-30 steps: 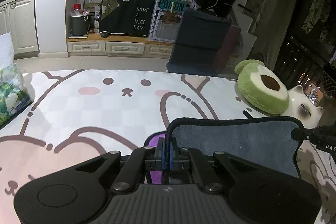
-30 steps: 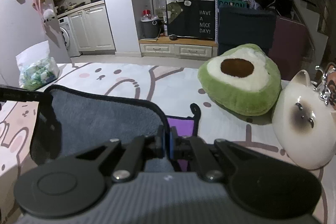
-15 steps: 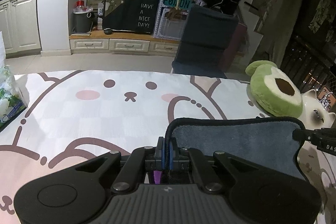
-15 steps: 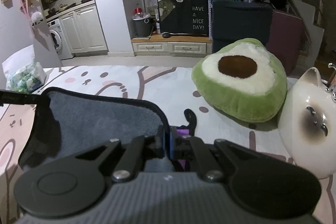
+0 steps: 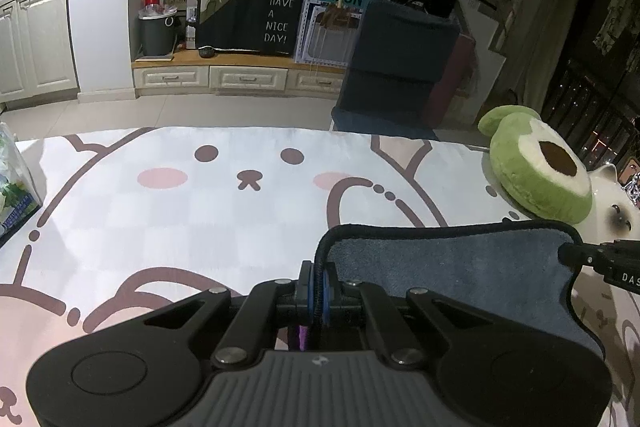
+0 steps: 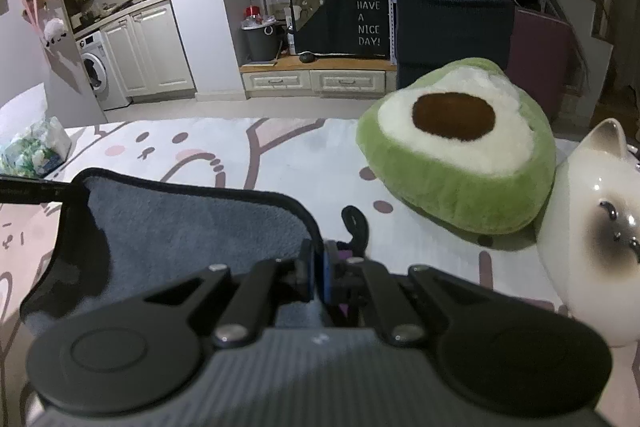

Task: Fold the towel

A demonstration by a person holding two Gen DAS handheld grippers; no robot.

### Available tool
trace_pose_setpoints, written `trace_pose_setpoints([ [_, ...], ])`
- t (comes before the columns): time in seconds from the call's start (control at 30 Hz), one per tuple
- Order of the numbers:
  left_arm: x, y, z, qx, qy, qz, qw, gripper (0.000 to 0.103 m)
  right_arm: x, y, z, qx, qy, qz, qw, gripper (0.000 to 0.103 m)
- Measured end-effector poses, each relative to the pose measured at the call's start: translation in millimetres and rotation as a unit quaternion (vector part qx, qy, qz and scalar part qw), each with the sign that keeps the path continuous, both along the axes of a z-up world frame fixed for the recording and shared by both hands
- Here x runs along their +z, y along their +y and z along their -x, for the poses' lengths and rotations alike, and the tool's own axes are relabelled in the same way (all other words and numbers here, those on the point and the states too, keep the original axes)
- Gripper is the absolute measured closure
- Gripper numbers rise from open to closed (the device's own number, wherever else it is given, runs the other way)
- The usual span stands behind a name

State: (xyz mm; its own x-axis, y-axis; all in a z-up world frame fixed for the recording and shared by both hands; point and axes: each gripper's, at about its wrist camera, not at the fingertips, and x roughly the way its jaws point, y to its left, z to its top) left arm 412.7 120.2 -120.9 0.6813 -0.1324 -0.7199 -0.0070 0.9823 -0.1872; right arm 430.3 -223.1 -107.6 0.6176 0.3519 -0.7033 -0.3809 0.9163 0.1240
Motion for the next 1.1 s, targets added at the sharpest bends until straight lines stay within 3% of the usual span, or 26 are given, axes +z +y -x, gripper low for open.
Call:
trace_pose_setpoints([
  [0.17, -1.5, -0.2, -4.1, 0.011, 0.008, -0.004, 0.9999, 0.091, -2.4, 1.9, -3.5, -0.007, 0.005, -0.002, 1.0, 0.096],
  [0.2, -1.6, -0.3, -4.3, 0.015, 0.01, -0.007, 0.9998, 0.086, -2.9, 2.0, -4.1, -0.011, 0.005, 0.0, 1.0, 0.096],
  [0.23, -2.1, 0.7, -5.1, 0.018, 0.017, -0.007, 0.9997, 0.071, -3.5, 1.6, -4.4, -0.015, 0.005, 0.0, 1.0, 0.092],
  [0.27, -3.1, 2.3, -5.8, 0.02, 0.026, -0.003, 0.9994, 0.055, -4.3, 0.5, -5.2, -0.017, 0.009, -0.003, 1.0, 0.078],
  [0.3, -4.1, 3.6, -6.1, 0.022, 0.033, 0.001, 0.9992, 0.05, -5.0, -1.0, -5.9, -0.016, 0.018, -0.01, 1.0, 0.067],
  [0.33, -4.5, 4.3, -5.4, 0.025, 0.037, 0.001, 0.999, 0.04, -6.0, -2.4, -6.7, -0.016, 0.023, -0.014, 0.999, 0.045],
  [0.37, -4.8, 3.8, -4.7, 0.025, 0.04, -0.002, 0.9989, 0.028, -6.3, -3.1, -6.4, -0.02, 0.024, -0.016, 0.999, 0.031],
  [0.4, -5.0, 3.0, -4.1, 0.024, 0.043, -0.007, 0.9987, 0.023, -6.1, -3.4, -5.6, -0.021, 0.024, -0.015, 0.999, 0.027],
  [0.47, -4.7, 0.6, -2.4, 0.024, 0.047, -0.015, 0.9985, 0.014, -6.1, -3.3, -6.3, -0.023, 0.034, -0.013, 0.999, 0.009],
  [0.53, -3.8, -2.6, -1.1, 0.021, 0.051, -0.018, 0.9983, 0.004, -5.6, -5.4, -5.3, -0.029, 0.038, -0.023, 0.999, 0.0],
  [0.6, -2.5, -6.1, 0.6, 0.019, 0.054, -0.02, 0.9982, 0.0, -4.2, -6.1, -5.4, -0.033, 0.041, -0.029, 0.998, 0.0],
  [1.1, 14.3, -29.5, 17.6, 0.008, 0.068, -0.027, 0.9973, 0.0, 13.2, -2.9, 8.2, -0.031, 0.057, -0.009, 0.998, 0.0],
])
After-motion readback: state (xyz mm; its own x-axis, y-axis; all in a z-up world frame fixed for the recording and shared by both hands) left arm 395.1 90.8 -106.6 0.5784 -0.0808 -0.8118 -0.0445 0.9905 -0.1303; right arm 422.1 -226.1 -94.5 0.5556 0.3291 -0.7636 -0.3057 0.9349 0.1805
